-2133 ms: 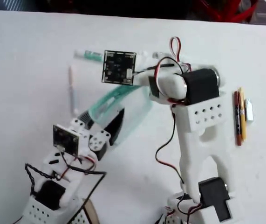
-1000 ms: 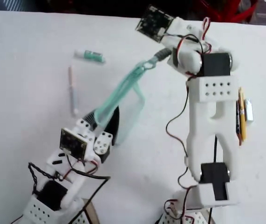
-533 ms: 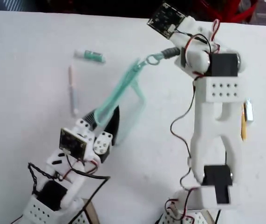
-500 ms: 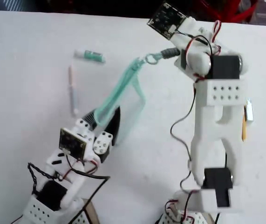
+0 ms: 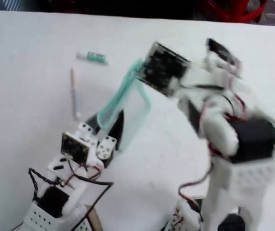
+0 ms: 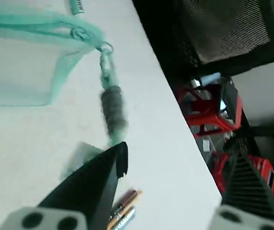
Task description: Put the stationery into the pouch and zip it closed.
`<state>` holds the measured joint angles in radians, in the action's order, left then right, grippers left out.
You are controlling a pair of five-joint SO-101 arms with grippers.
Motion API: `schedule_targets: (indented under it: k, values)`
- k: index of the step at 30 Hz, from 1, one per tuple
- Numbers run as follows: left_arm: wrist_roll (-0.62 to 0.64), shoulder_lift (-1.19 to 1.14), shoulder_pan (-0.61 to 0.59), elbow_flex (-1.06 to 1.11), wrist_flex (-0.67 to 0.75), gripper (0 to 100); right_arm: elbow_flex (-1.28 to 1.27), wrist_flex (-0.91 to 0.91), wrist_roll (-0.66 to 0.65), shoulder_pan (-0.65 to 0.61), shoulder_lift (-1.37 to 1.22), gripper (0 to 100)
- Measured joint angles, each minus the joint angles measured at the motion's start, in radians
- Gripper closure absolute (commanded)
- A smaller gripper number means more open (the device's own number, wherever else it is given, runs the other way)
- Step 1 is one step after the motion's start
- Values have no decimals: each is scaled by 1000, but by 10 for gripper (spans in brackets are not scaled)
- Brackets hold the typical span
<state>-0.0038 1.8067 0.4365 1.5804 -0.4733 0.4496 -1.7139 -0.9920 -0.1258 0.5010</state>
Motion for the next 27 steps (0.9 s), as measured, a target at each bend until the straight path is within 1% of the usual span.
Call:
schedule_targets:
  k: [3, 5, 7, 11, 13, 15, 20, 25, 27]
  values:
    - [0, 0, 0, 0, 0, 954, -48, 60, 5, 143, 12, 694]
    - [0, 0, -2, 0, 0, 954, -120, 137, 5, 244, -25, 696]
    - [0, 0, -2, 0, 0, 954, -204, 226, 11, 336, -77, 723]
    - [0, 0, -2, 0, -9, 954, -302, 399, 127, 500, -233, 835]
    - [0, 0, -2, 0, -11, 954, -305, 450, 189, 562, -334, 867]
    - [0, 0, -2, 0, -11, 954, -298, 471, 206, 592, -445, 868]
    - [0, 0, -2, 0, -11, 954, -222, 482, 213, 611, -749, 868]
    - [-2, 0, -2, 0, -11, 956, -64, 459, 215, 621, -994, 868]
    - [-31, 0, 3, 0, -12, 957, 18, 428, 216, 638, -1074, 868]
